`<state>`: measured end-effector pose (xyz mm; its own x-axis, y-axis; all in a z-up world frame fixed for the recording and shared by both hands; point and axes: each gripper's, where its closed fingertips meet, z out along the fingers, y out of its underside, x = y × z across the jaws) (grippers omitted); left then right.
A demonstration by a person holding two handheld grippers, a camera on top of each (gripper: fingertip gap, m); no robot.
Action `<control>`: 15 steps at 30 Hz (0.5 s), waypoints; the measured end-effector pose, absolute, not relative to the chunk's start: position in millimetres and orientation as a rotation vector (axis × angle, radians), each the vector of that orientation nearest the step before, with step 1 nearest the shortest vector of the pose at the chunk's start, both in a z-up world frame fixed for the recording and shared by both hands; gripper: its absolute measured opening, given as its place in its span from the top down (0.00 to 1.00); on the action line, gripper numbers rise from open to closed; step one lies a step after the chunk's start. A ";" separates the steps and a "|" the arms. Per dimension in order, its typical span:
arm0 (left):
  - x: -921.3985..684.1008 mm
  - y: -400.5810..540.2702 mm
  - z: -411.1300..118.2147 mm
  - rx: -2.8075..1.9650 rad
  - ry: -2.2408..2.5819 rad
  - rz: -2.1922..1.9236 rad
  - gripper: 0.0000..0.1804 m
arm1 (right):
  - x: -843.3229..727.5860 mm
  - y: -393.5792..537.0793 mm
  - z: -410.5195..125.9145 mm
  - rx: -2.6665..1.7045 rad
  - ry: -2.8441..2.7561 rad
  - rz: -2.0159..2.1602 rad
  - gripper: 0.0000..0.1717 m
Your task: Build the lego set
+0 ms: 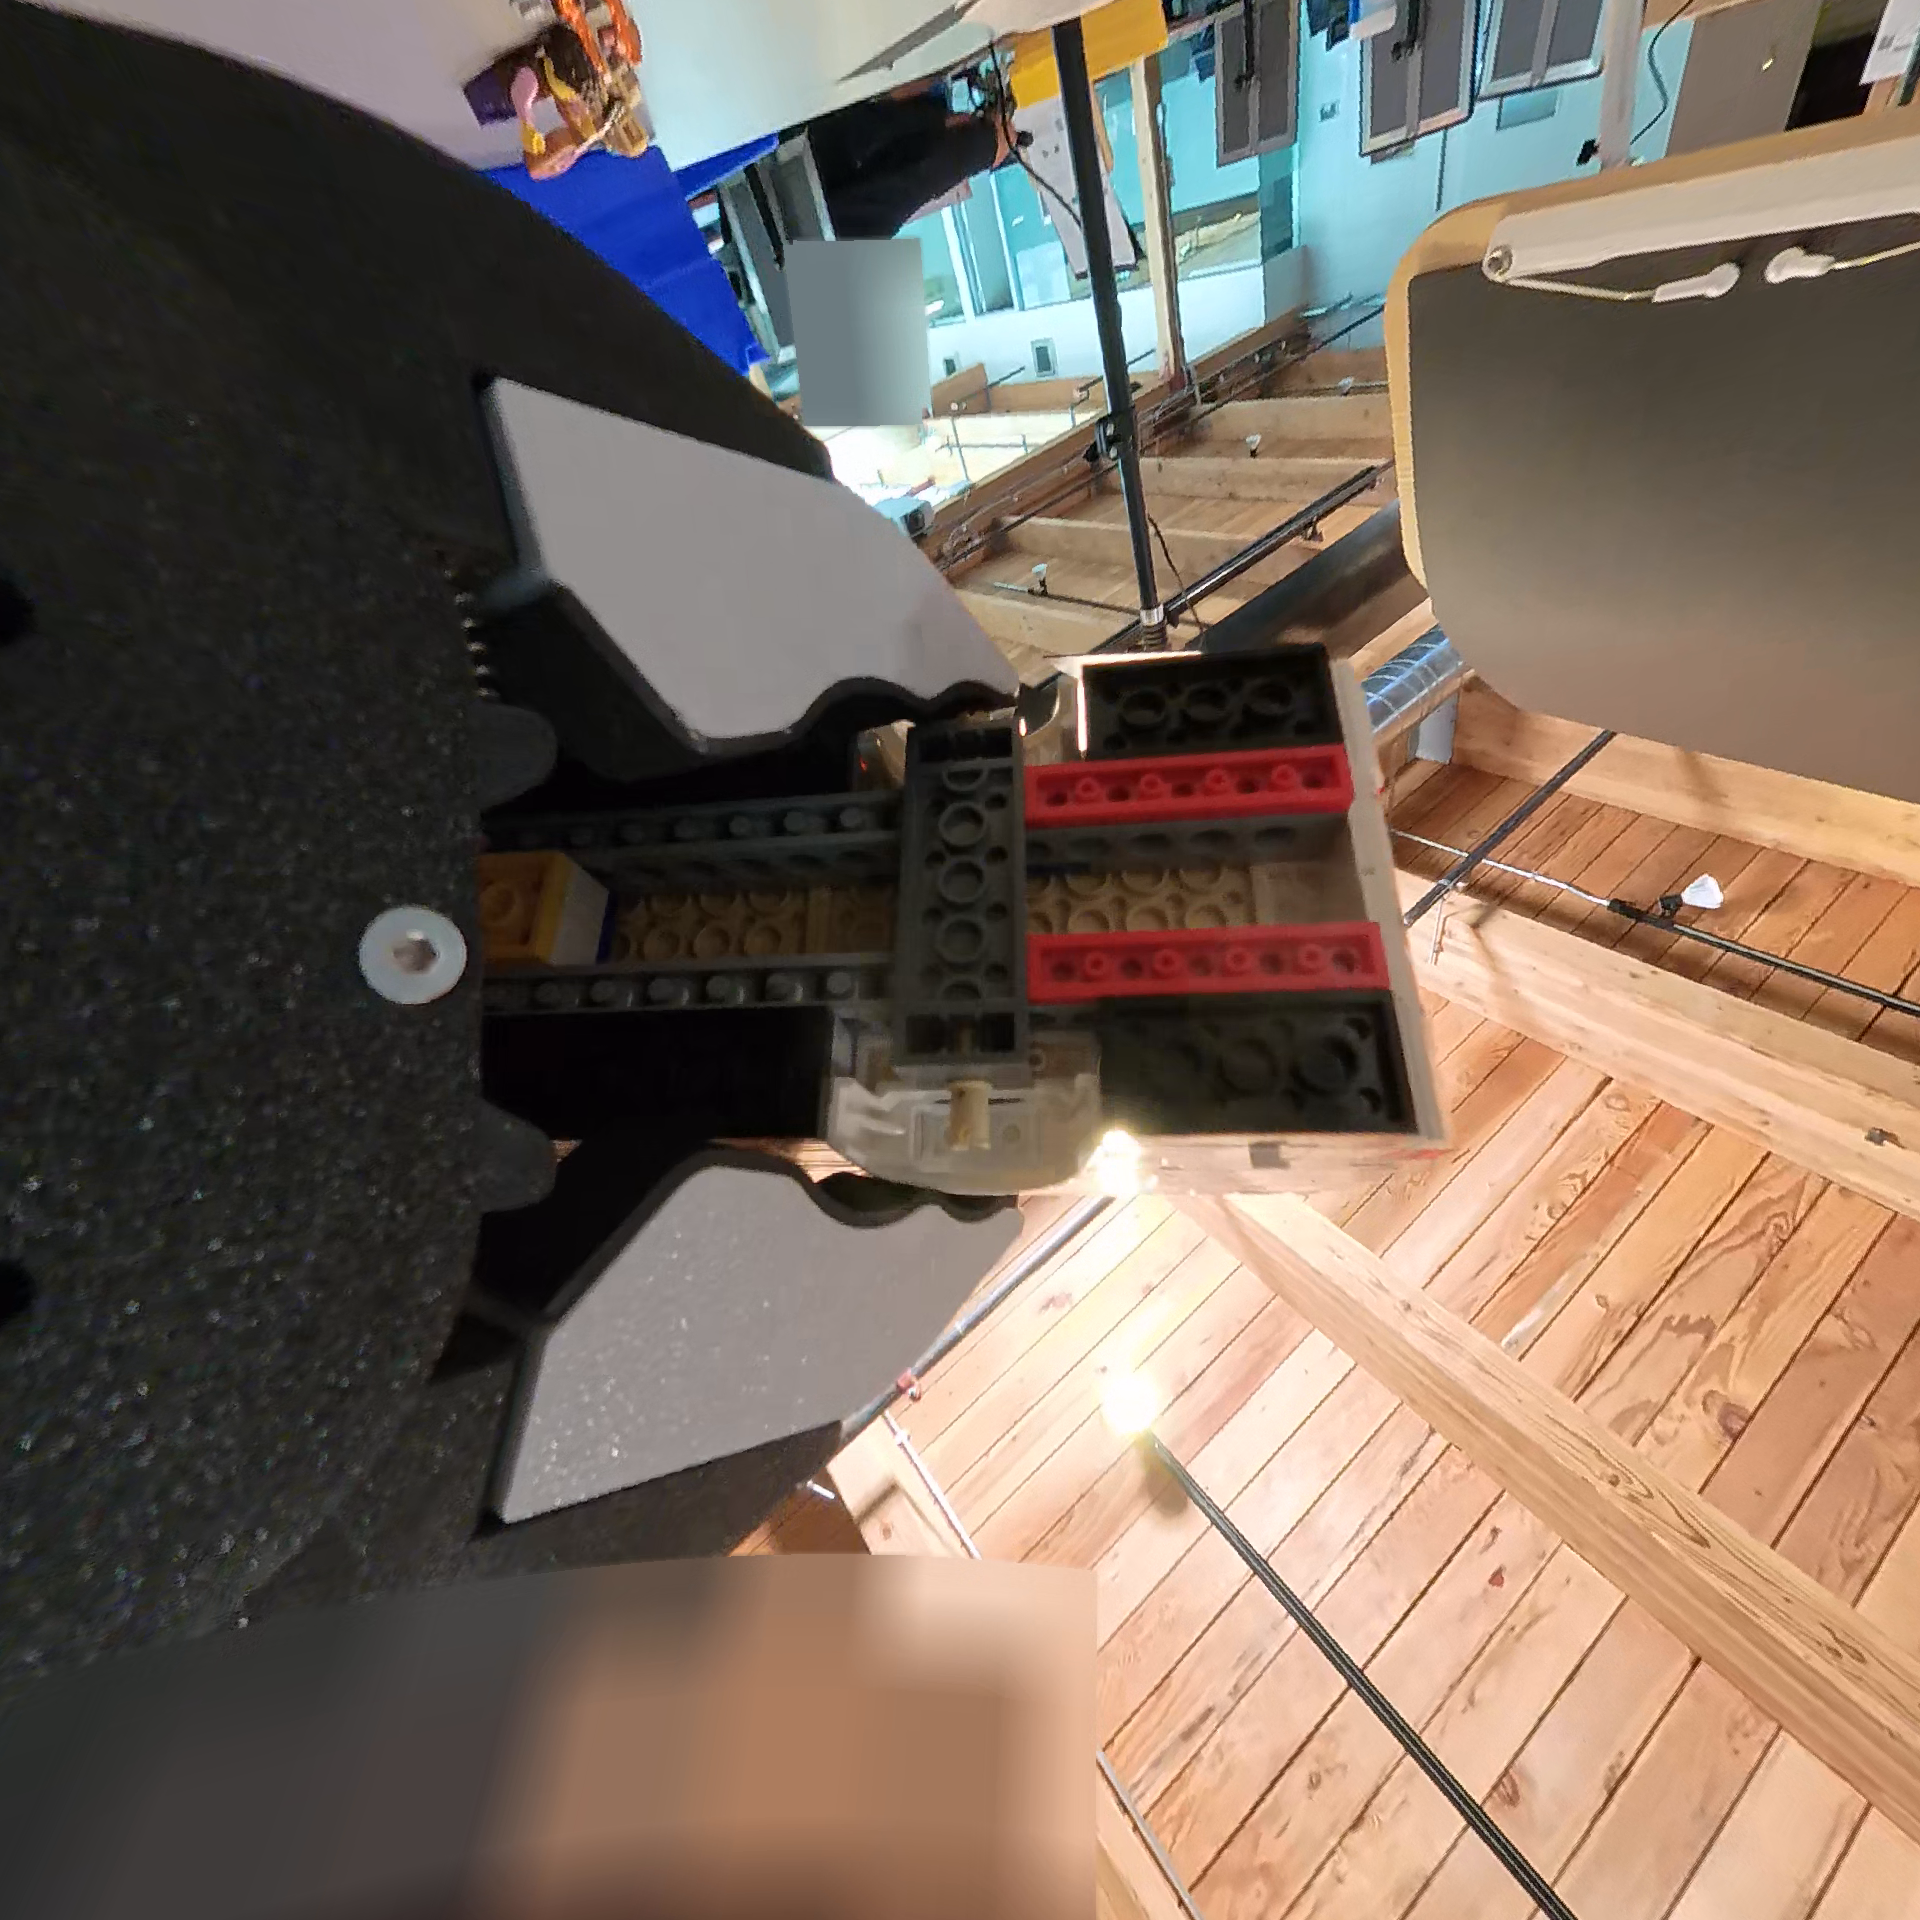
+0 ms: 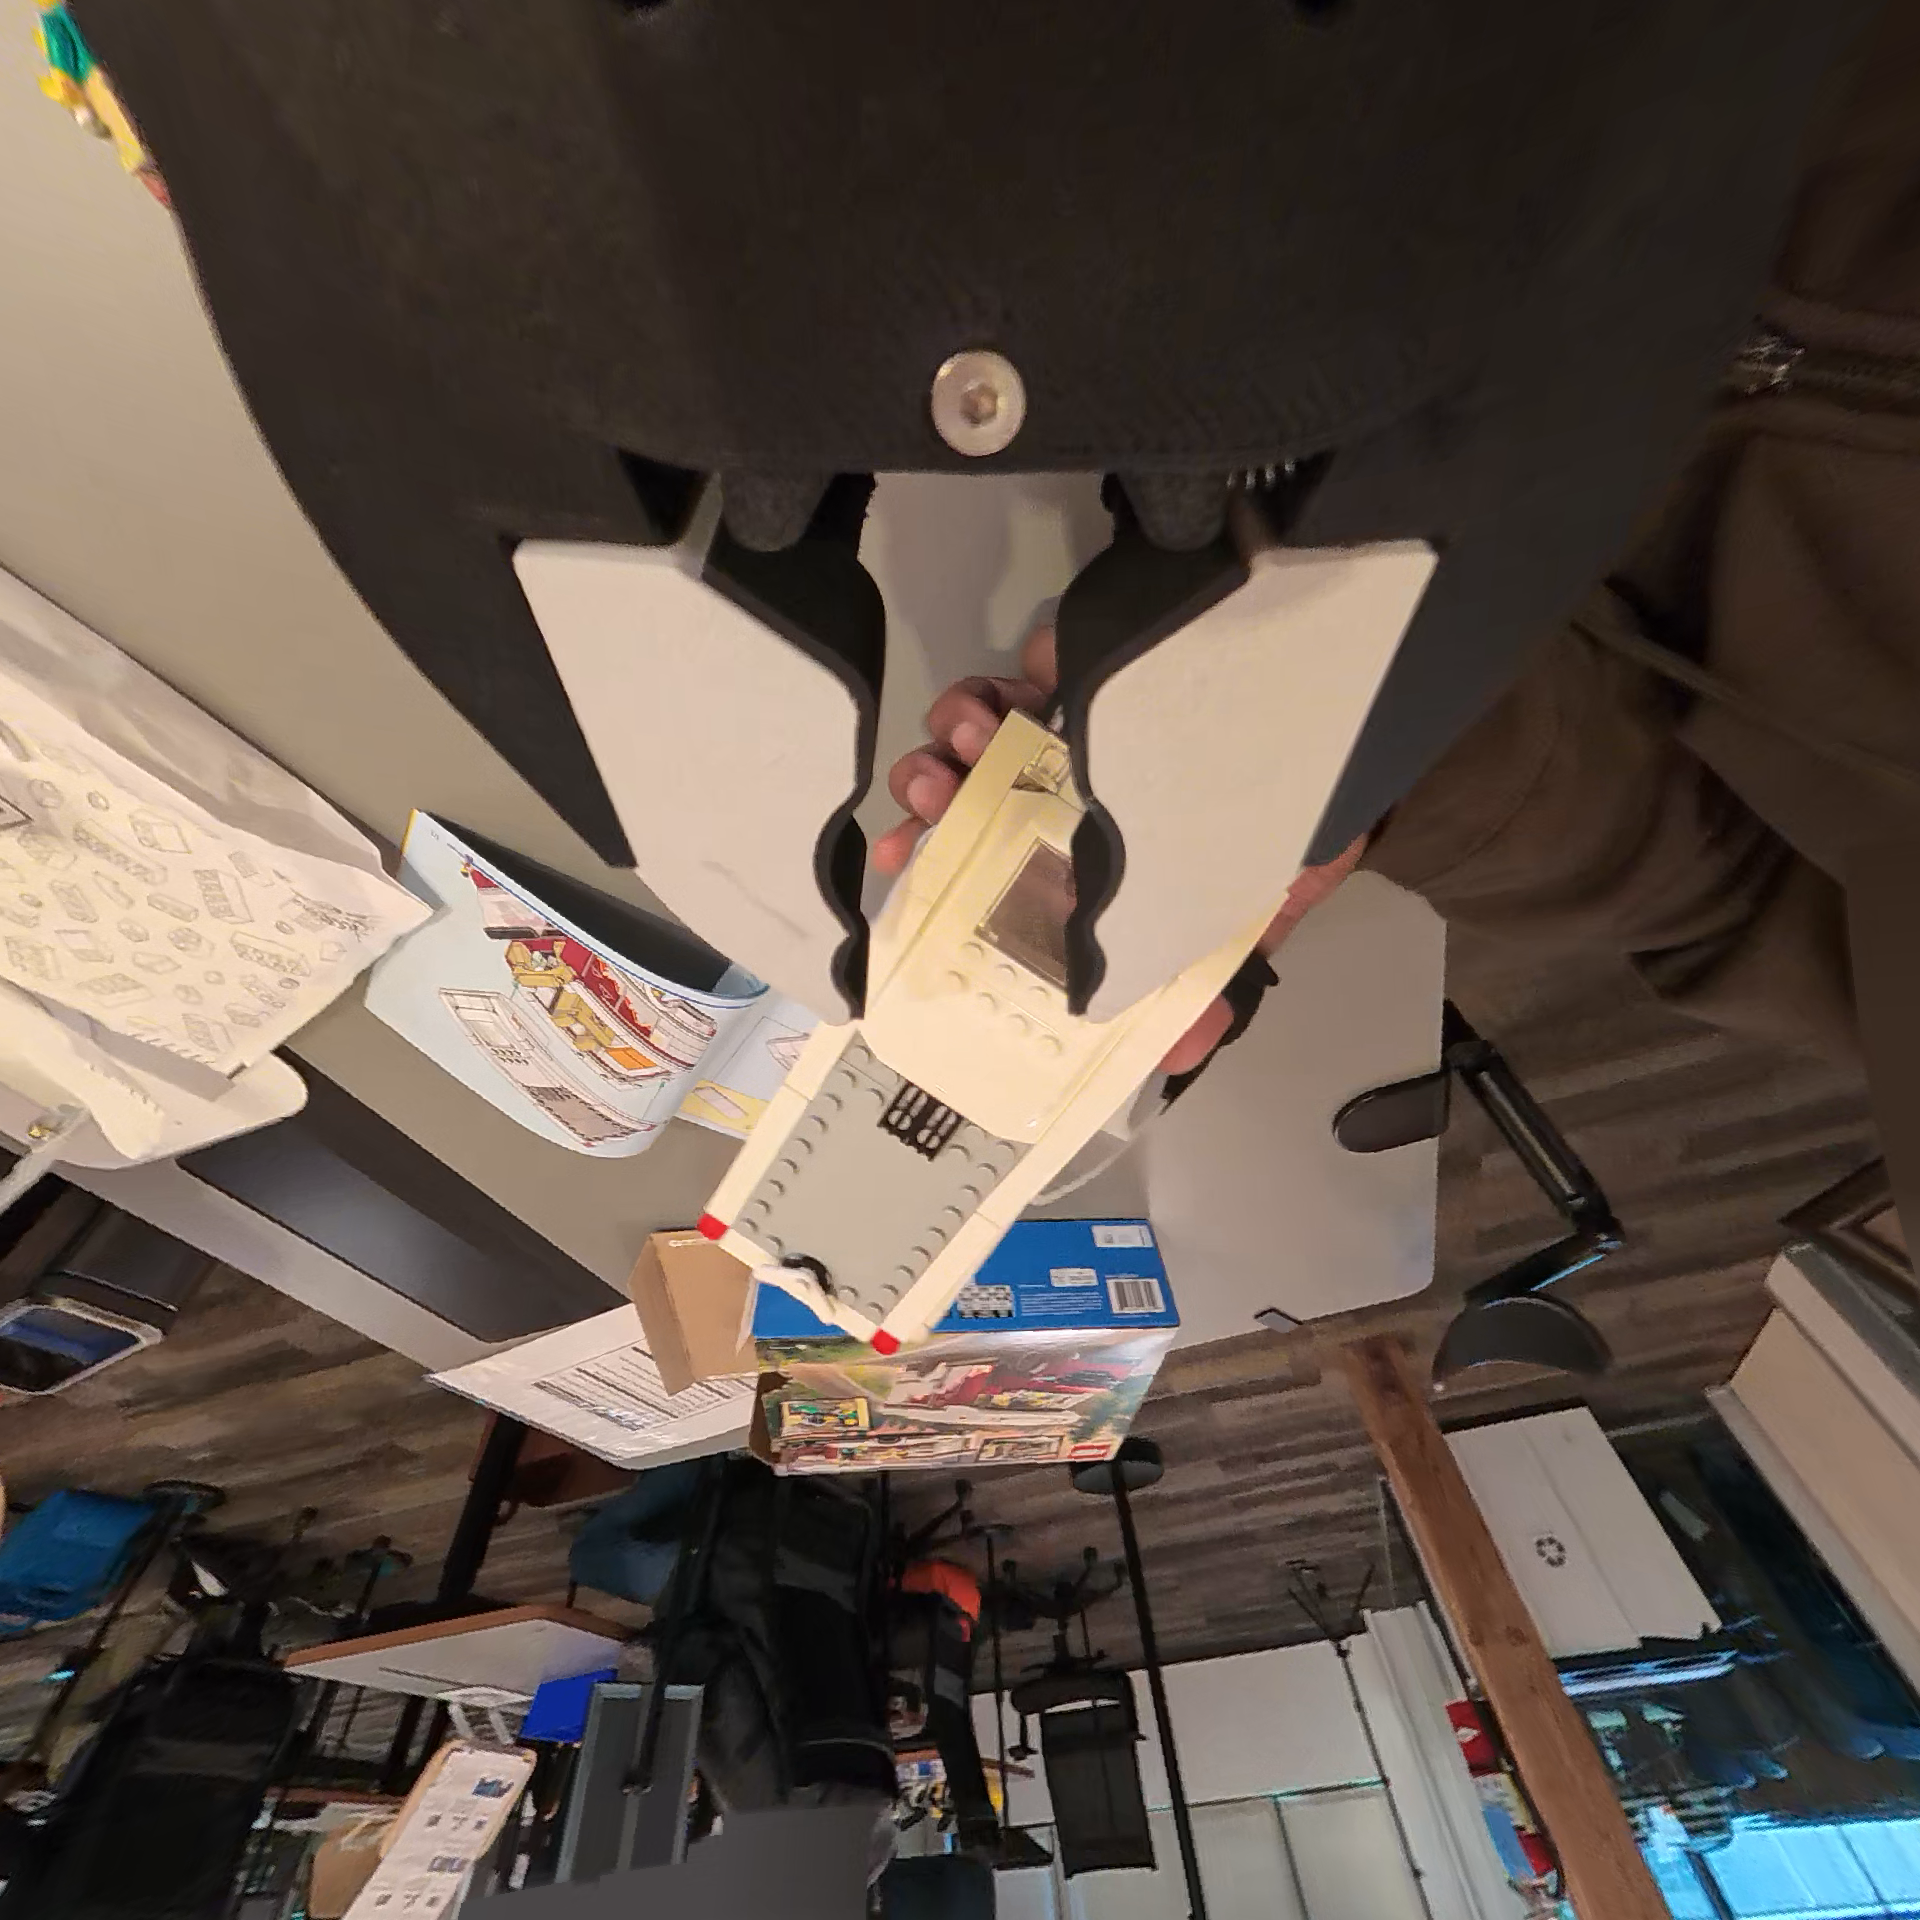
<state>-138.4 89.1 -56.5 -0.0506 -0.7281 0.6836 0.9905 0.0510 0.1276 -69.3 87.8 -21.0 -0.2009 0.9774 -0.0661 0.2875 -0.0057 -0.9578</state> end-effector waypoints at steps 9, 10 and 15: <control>-156.7 79.5 -59.9 -0.401 -0.755 -1.452 0.53 | -62.7 99.2 -30.0 -1.355 -1.416 1.227 0.80; -158.8 77.8 -60.3 -0.389 -0.757 -1.453 0.53 | -61.5 99.0 -32.1 -1.344 -1.409 1.221 0.80; -166.5 69.4 -62.0 -0.352 -0.747 -1.435 0.53 | -58.9 99.8 -51.3 -1.305 -1.359 1.235 0.80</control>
